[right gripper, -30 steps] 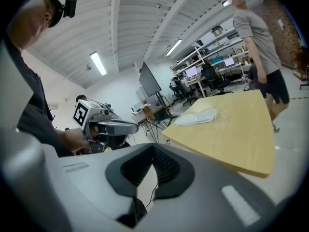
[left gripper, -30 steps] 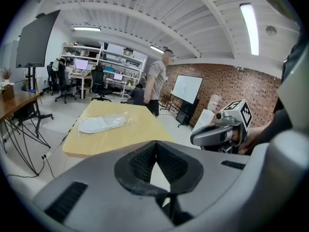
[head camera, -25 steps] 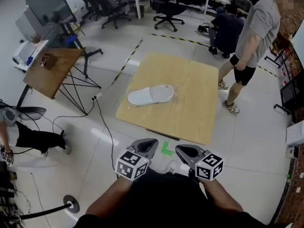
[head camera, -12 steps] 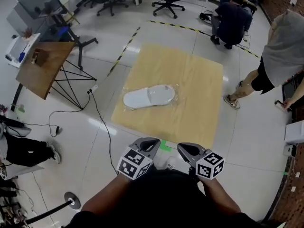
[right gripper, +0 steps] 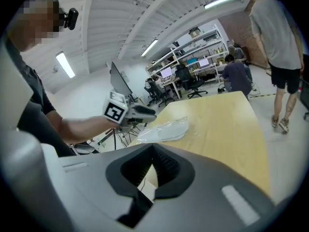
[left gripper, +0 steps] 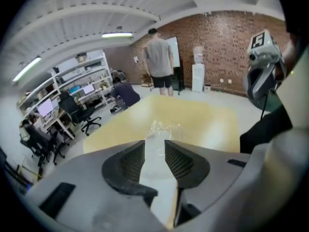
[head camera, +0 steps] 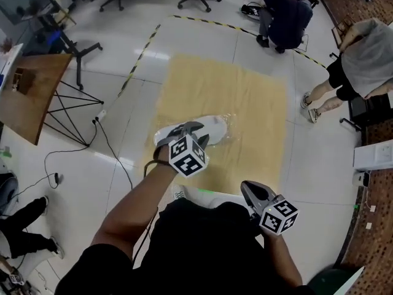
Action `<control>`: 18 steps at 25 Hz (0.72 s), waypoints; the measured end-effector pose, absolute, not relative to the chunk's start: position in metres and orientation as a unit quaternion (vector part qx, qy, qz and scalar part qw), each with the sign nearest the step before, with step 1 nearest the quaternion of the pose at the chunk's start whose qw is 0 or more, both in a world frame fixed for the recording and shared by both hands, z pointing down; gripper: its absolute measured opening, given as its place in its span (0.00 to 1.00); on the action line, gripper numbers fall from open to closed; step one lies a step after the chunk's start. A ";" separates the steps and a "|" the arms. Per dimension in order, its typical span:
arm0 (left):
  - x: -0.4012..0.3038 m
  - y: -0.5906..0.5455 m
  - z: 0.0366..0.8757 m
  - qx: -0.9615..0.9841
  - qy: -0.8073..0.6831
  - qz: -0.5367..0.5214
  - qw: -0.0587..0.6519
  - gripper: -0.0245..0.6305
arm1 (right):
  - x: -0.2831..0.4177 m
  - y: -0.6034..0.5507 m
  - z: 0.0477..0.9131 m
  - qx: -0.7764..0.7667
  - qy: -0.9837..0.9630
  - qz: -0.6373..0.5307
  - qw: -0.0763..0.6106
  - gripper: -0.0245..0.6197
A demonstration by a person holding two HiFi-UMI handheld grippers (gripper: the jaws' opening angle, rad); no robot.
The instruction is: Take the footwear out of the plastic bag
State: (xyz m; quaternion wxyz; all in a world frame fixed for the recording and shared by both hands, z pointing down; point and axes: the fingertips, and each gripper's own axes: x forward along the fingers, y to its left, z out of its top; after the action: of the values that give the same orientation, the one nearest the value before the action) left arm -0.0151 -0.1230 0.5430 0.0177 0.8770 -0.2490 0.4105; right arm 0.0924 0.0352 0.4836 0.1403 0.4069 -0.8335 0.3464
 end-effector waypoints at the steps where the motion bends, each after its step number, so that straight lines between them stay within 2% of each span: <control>1: -0.013 -0.133 0.564 0.870 -0.218 0.441 0.019 0.25 | 0.094 0.031 0.485 0.415 -0.829 0.347 0.142 0.04; 4: -0.001 -0.137 0.614 0.855 -0.132 0.498 0.062 0.37 | 0.099 0.021 0.488 0.426 -0.820 0.352 0.145 0.04; 10: 0.008 -0.124 0.646 0.849 -0.113 0.512 0.068 0.31 | 0.112 0.005 0.503 0.414 -0.818 0.365 0.162 0.04; 13: 0.006 -0.108 0.643 0.853 -0.107 0.505 0.078 0.27 | 0.124 -0.008 0.513 0.391 -0.824 0.360 0.194 0.04; 18: 0.008 -0.045 0.637 0.859 -0.030 0.509 0.051 0.26 | 0.139 -0.028 0.545 0.353 -0.832 0.338 0.262 0.04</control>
State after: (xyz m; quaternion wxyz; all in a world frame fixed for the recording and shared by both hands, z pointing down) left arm 0.0075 -0.0455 0.6366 0.0512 0.8588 -0.0301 0.5089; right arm 0.1392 -0.0278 0.5446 0.2618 0.3527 -0.8323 0.3381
